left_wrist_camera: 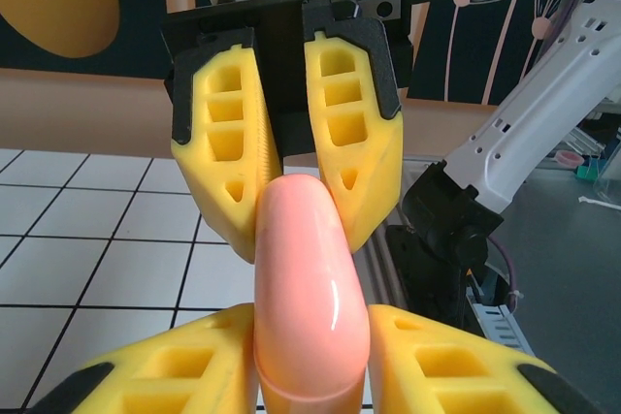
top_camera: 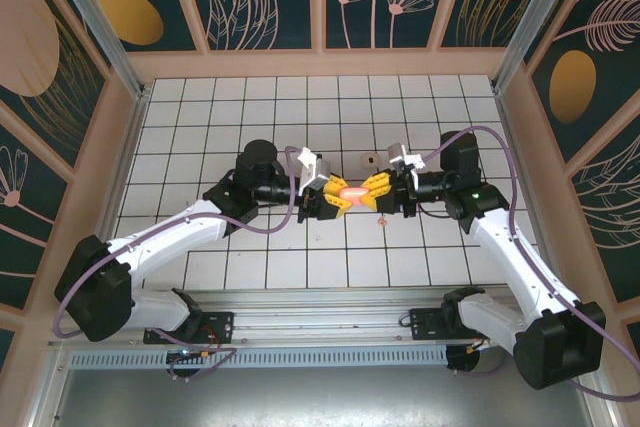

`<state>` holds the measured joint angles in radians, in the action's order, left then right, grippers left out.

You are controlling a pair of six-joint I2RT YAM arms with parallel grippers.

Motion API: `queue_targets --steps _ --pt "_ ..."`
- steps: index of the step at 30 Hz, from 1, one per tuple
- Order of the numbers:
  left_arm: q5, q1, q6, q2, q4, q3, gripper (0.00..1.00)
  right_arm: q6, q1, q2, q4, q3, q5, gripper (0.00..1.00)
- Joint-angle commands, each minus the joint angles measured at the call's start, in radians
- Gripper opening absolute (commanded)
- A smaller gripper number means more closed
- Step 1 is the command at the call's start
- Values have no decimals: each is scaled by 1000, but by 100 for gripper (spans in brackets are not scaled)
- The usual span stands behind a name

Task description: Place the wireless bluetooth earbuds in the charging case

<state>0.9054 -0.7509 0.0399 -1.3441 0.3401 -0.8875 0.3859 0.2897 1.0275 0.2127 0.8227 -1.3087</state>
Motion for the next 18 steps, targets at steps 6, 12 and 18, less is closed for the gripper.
queue_targets --steps 6,12,18 --pt "5 0 17 -10 -5 -28 38 -18 7 -4 -49 -4 -5 20" --pt "4 1 21 -12 -13 -26 32 -24 8 -5 -52 -2 -3 20" --pt "-8 -1 21 -11 -18 -26 38 -29 8 -9 -59 0 1 20"
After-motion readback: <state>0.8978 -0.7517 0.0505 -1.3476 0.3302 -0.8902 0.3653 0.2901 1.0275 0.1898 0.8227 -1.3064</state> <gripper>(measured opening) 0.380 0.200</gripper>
